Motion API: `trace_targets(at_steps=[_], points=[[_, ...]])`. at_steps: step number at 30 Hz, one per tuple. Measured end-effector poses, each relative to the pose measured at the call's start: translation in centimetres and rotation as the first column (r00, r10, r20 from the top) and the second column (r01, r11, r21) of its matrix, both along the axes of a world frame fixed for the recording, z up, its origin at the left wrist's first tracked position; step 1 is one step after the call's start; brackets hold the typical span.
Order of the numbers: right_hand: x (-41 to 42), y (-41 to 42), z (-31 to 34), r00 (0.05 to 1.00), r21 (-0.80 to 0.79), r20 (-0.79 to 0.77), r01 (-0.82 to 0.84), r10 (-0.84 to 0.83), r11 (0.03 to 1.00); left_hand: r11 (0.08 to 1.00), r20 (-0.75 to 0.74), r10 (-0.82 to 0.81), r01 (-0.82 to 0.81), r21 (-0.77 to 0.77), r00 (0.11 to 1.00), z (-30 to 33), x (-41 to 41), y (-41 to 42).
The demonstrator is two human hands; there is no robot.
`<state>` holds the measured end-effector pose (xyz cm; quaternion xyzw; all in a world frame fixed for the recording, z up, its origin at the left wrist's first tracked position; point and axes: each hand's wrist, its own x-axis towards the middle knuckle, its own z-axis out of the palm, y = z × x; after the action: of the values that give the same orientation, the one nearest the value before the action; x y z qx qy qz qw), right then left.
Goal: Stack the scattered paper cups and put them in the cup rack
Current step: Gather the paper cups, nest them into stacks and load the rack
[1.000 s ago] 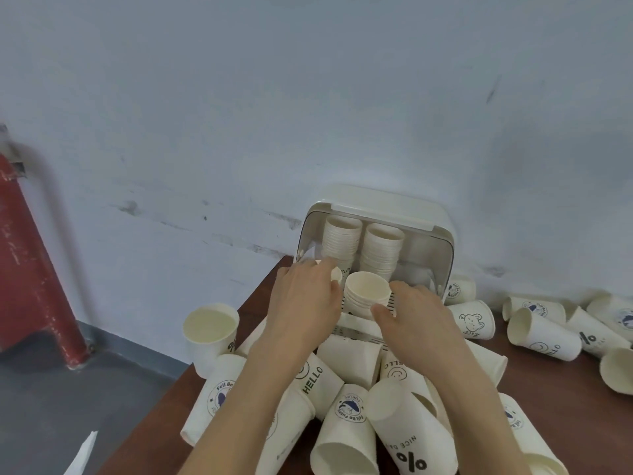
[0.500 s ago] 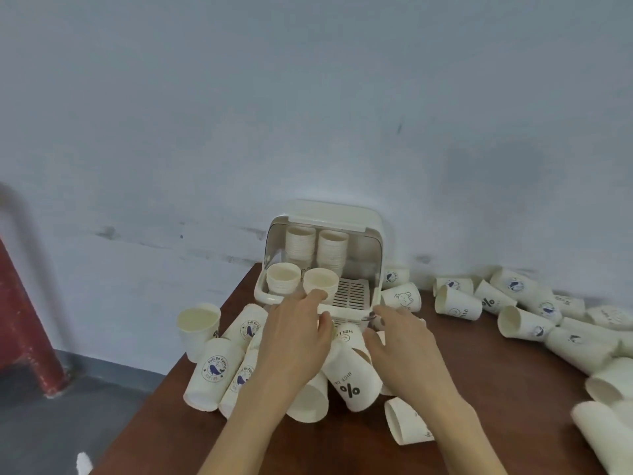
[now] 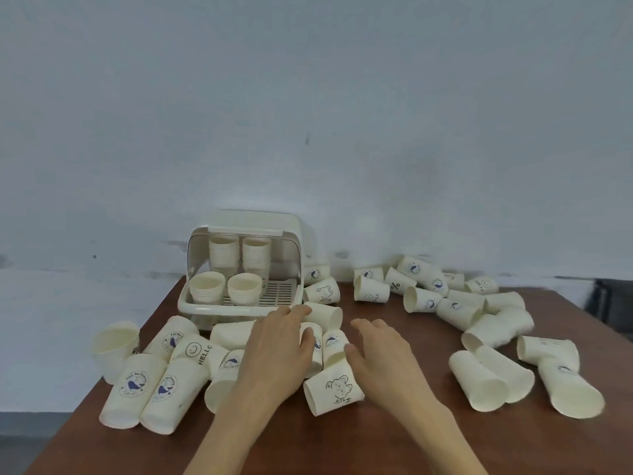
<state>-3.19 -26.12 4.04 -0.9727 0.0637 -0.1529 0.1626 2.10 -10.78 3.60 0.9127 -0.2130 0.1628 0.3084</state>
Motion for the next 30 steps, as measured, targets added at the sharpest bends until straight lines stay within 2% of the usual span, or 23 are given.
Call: trace_targets(at_steps=[16, 30], points=[[-4.2, -8.5, 0.2, 0.987, 0.012, -0.036, 0.159, -0.159, 0.987, 0.974, -0.039, -0.21, 0.212, 0.078, 0.977, -0.7, -2.6, -8.7], [-6.2, -15.9, -1.8, 0.941, 0.048, -0.096, 0.329, -0.324, 0.943, 0.948, -0.057, -0.283, 0.288, 0.134, 0.957, -2.0, -3.4, -13.5]])
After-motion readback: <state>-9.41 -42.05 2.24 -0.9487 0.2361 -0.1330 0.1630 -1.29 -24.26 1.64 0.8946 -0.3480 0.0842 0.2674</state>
